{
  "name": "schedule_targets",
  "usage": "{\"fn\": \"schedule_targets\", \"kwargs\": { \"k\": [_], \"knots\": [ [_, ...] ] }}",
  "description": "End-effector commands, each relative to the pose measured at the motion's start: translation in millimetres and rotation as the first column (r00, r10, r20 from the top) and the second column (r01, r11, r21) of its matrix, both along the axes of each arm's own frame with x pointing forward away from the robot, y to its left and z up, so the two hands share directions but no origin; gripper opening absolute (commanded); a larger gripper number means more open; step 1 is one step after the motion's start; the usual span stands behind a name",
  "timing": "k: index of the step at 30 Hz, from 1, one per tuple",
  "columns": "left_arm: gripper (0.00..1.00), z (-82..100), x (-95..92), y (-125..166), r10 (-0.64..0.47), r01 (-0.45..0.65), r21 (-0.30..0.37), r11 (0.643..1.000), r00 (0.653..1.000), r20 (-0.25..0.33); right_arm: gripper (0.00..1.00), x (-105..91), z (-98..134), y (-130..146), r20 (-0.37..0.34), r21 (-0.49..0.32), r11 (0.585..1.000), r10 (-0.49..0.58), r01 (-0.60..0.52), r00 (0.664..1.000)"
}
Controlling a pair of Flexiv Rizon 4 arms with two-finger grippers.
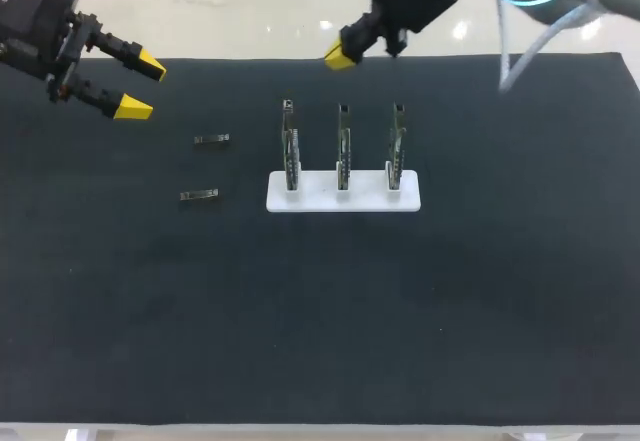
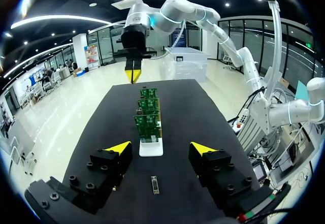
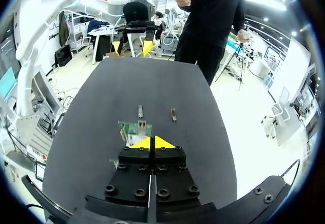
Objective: Pick up the optical module with the left hand, and insert it into the network port with the right hand.
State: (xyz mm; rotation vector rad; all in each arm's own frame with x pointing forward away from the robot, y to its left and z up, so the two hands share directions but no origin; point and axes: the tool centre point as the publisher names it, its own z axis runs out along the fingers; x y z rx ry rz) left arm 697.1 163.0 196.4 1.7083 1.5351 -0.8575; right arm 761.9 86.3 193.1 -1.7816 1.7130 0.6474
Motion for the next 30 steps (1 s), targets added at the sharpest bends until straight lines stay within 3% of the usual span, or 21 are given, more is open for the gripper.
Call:
{"fn": "schedule_targets", "kwargs": {
  "k": [1,13,23,24,26,30],
  "knots": [
    [1.00,0.0,0.6,-1,0.000,0.000,0.003,1.000,1.000,-0.001,0.00,-5.0,8,-30,0.007,0.020,1.000,0.006,-0.006,1.000],
    [1.00,0.0,0.6,-1,0.000,0.000,0.003,1.000,1.000,-0.001,0.00,-2.3,14,-93,0.026,0.045,0.999,0.001,-0.002,1.000],
    [1.00,0.0,0.6,-1,0.000,0.000,0.003,1.000,1.000,-0.001,0.00,1.9,10,-117,0.028,0.074,0.997,-0.018,0.016,0.999],
    [1.00,0.0,0.6,-1,0.000,0.000,0.003,1.000,1.000,-0.001,0.27,1.9,10,-117,0.028,0.074,0.997,-0.018,0.016,0.999],
    [1.00,0.0,0.6,-1,0.000,0.000,0.003,1.000,1.000,-0.001,1.00,1.9,10,-117,0.028,0.074,0.997,-0.018,0.016,0.999],
    [1.00,0.0,0.6,-1,0.000,0.000,0.003,1.000,1.000,-0.001,1.00,1.9,10,-117,0.028,0.074,0.997,-0.018,0.016,0.999]
  ]
}}
